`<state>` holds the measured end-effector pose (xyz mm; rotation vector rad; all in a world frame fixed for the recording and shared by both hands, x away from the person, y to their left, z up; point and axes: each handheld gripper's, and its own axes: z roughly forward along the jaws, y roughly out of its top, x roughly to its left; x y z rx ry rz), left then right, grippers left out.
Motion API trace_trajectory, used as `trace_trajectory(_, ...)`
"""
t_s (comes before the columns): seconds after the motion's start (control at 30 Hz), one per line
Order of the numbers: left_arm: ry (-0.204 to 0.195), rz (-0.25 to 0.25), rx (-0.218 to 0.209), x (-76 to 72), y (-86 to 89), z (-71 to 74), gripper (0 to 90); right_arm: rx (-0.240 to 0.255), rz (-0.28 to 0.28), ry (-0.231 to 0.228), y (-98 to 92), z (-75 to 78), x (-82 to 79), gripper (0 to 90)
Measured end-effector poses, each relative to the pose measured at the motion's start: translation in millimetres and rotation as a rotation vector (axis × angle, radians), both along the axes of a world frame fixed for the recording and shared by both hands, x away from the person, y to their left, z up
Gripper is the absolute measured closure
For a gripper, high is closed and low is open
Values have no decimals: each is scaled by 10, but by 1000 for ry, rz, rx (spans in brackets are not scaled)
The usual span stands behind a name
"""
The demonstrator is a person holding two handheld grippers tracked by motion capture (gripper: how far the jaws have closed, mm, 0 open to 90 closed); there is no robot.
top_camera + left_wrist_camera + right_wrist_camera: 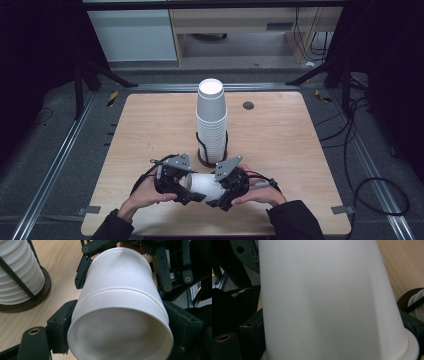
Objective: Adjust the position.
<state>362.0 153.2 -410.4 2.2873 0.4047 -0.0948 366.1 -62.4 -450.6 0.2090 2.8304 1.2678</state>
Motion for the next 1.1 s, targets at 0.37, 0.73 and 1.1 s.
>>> trace_trajectory(0.37, -12, 3, -5, -9, 7, 13, 210, 11, -2, -1, 3, -5, 2, 71)
trace_trajectory(0.73, -27, 31, -41, 22, 137, 69, 216, 57, -42, -7, -113, 103, 28, 41)
trace_trajectory(1.1, -77, 131, -188, 84, 406, 176, 212, 176, -115, 9, -366, 277, 87, 38)
